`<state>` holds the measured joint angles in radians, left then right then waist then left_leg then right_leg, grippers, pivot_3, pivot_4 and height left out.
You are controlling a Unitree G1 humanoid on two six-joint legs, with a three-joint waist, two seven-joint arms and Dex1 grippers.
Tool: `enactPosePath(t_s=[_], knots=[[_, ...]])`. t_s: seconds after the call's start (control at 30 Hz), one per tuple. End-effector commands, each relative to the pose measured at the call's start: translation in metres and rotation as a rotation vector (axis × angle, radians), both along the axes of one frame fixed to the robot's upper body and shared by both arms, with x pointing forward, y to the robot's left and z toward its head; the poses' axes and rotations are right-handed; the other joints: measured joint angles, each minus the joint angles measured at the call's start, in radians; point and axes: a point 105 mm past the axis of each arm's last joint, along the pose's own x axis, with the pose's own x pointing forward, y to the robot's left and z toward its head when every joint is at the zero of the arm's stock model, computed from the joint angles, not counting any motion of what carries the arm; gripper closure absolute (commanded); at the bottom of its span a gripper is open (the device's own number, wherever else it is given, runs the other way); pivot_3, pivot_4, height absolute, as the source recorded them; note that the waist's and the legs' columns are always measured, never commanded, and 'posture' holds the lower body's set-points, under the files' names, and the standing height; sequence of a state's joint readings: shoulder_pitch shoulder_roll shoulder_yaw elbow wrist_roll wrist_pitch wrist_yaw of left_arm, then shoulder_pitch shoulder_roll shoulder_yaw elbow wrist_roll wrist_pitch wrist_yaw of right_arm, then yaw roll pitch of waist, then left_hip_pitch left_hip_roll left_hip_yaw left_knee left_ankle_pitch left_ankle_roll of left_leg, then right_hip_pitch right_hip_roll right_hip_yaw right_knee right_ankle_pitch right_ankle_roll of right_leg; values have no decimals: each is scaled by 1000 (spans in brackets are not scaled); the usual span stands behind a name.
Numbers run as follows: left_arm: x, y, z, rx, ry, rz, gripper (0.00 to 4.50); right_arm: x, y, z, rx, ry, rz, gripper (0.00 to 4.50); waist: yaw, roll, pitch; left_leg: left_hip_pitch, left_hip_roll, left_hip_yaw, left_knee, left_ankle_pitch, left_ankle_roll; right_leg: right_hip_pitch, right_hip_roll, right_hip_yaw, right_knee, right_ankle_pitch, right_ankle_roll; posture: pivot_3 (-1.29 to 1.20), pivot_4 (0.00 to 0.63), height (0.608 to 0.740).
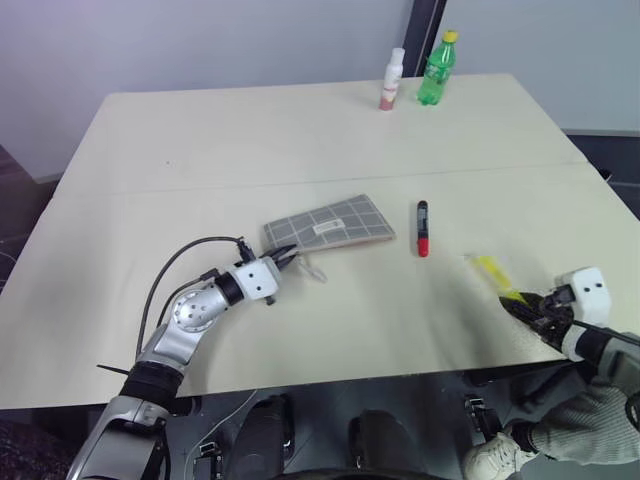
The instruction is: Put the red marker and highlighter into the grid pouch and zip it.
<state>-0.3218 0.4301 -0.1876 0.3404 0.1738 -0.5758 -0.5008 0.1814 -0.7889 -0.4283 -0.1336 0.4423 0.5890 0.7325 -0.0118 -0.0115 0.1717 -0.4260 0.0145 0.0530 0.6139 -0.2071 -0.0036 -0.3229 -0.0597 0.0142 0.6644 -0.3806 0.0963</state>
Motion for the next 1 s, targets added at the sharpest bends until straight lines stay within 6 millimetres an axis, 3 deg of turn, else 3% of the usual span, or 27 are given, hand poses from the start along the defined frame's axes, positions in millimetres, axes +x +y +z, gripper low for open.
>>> enactPosePath(t_s=[0.03, 0.17, 0.23, 0.33, 0.43, 0.6, 0.87, 1.0], knots=[[-3, -1, -4, 9, 12, -8, 4500, 5, 29, 28, 17, -93, 156, 3628, -2, 0, 0, 0, 0, 0, 0, 0, 0, 0, 0, 0, 0, 0, 0, 0, 150, 740], [-3, -2, -3, 9, 12, -11, 4500, 4, 93, 68, 128, -231, 412, 3628, -5, 1, 0, 0, 0, 0, 0, 0, 0, 0, 1, 0, 1, 0, 0, 0, 150, 740], [-1, -5, 0, 7, 9, -14, 4500, 0, 120, 75, 120, -246, 524, 3628, -2, 0, 0, 0, 0, -1, 0, 0, 0, 0, 1, 0, 1, 0, 0, 0, 150, 740], [3, -8, 4, 2, 3, -19, 4500, 0, 144, 72, 78, -237, 597, 3628, 3, -1, 0, -1, 0, -1, 1, 0, 0, 0, 1, -1, 0, 0, 0, 0, 150, 740], [4, -11, 8, -21, 13, -25, 4500, 14, 149, 60, -17, -236, 586, 3628, 1, -1, 1, -1, 0, -1, 2, 0, 0, 0, 0, -1, 0, 0, 1, 0, 150, 740], [0, -15, 8, -91, 88, -56, 4500, 35, 139, 48, -141, -259, 538, 3628, 1, -1, 1, -1, 0, -1, 3, 0, 0, 0, 0, -1, 0, 0, 1, 0, 150, 740], [3, -11, 15, -188, 160, -48, 4500, 47, 139, 46, -186, -285, 558, 3628, -1, -1, 1, -1, 0, -1, 2, 0, 0, 0, 1, -1, 1, 0, 1, 0, 150, 740], [3, -11, 14, -198, 182, -51, 4500, 44, 143, 49, -175, -294, 597, 3628, -1, -1, 1, -1, 0, -1, 3, 0, 0, 0, 1, -1, 1, 0, 1, 0, 150, 740]])
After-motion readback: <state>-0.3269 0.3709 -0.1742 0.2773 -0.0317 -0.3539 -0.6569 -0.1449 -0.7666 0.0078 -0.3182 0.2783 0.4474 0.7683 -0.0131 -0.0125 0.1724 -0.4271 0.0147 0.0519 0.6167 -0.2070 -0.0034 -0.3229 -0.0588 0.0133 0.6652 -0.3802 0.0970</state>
